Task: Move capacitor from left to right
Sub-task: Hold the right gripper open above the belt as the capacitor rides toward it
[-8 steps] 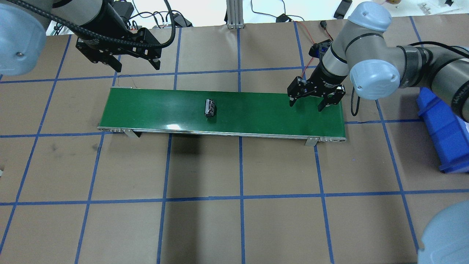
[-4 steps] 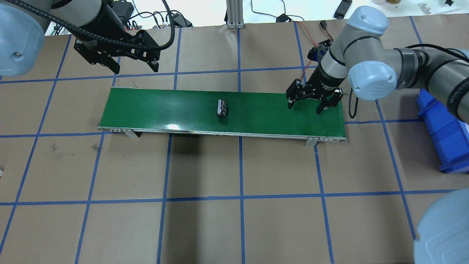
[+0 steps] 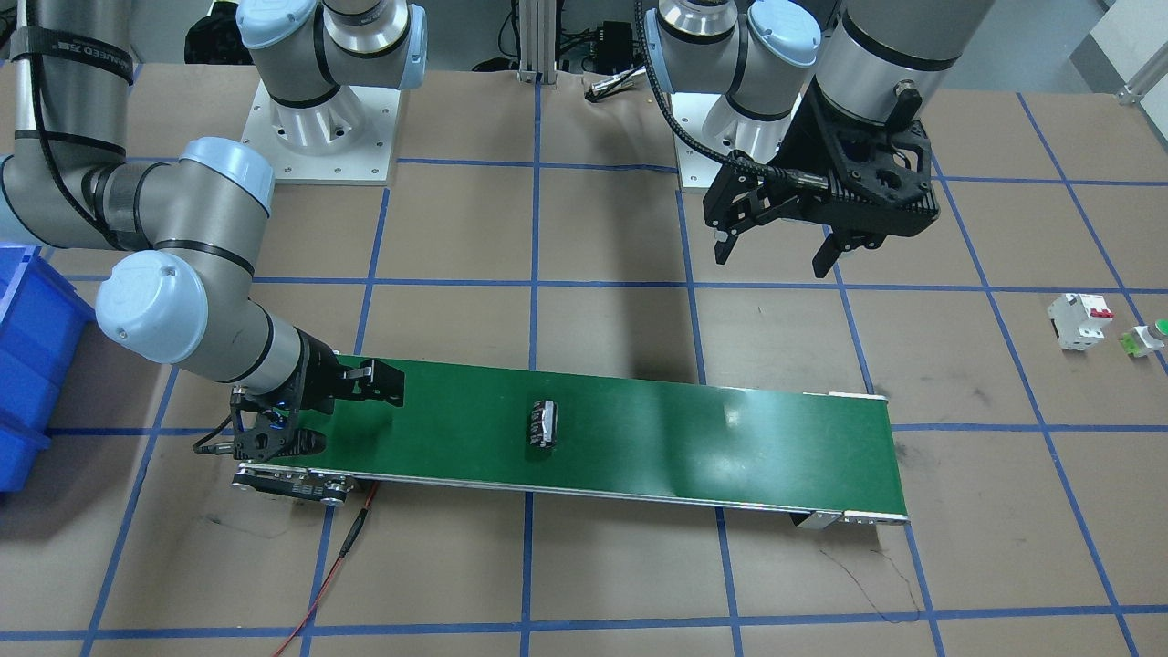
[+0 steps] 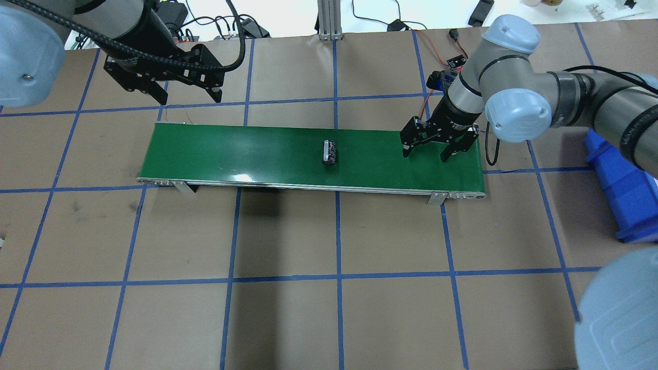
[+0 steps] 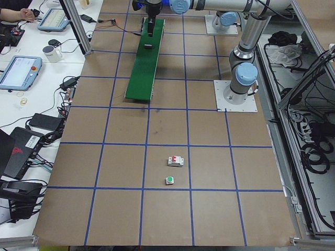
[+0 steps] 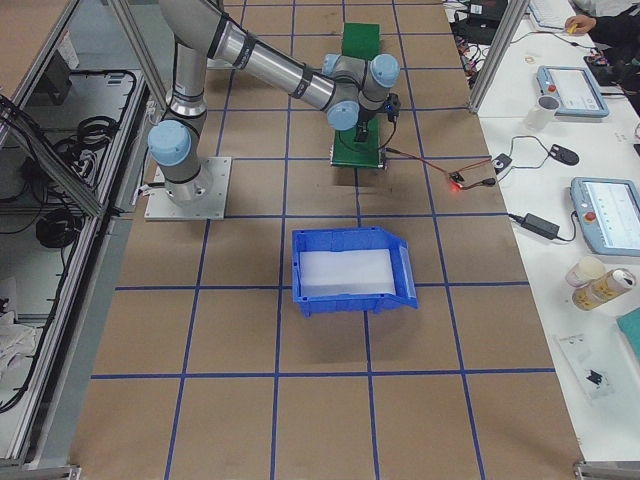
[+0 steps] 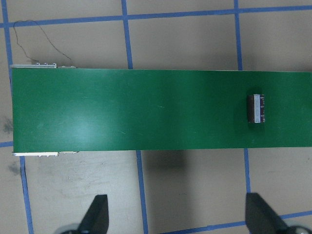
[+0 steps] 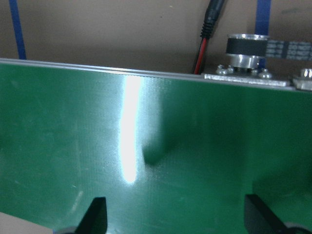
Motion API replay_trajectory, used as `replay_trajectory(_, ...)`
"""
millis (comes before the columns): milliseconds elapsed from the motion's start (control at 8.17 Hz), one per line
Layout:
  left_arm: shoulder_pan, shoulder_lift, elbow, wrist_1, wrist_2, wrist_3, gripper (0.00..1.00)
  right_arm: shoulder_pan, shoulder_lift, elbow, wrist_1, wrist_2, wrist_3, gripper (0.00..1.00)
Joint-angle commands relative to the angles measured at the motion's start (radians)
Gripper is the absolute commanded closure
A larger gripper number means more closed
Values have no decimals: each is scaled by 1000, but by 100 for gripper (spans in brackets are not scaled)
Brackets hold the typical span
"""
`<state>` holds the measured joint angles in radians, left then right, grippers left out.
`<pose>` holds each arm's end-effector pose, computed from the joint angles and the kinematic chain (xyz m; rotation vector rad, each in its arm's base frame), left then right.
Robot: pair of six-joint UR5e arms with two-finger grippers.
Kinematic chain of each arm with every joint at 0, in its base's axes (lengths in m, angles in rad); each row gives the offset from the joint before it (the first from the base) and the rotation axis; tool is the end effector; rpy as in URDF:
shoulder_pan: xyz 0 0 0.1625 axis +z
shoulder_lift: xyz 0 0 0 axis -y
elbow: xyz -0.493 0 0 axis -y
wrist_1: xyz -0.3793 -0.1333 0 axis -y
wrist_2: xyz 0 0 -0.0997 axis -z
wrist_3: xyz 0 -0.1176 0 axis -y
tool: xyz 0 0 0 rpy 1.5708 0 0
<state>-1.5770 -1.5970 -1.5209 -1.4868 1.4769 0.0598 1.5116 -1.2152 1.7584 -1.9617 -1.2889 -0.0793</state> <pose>-0.1474 -0.5029 0.5586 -0.1082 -3.0442 0.1680 0.1315 -0.5866 0.3018 0.0022 2.8444 0.1886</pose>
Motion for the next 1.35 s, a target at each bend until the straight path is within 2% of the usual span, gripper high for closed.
replay_trajectory(0, 0, -3, -1, 0, -1, 0, 0, 1, 3, 1, -3, 0, 7, 0)
replay_trajectory(612, 0, -6, -1, 0, -3, 0, 0, 1, 2, 1, -40, 0, 15, 0)
replay_trajectory(1224, 0, -8, -1, 0, -3, 0, 0, 29, 2, 1, -82, -3, 99, 1)
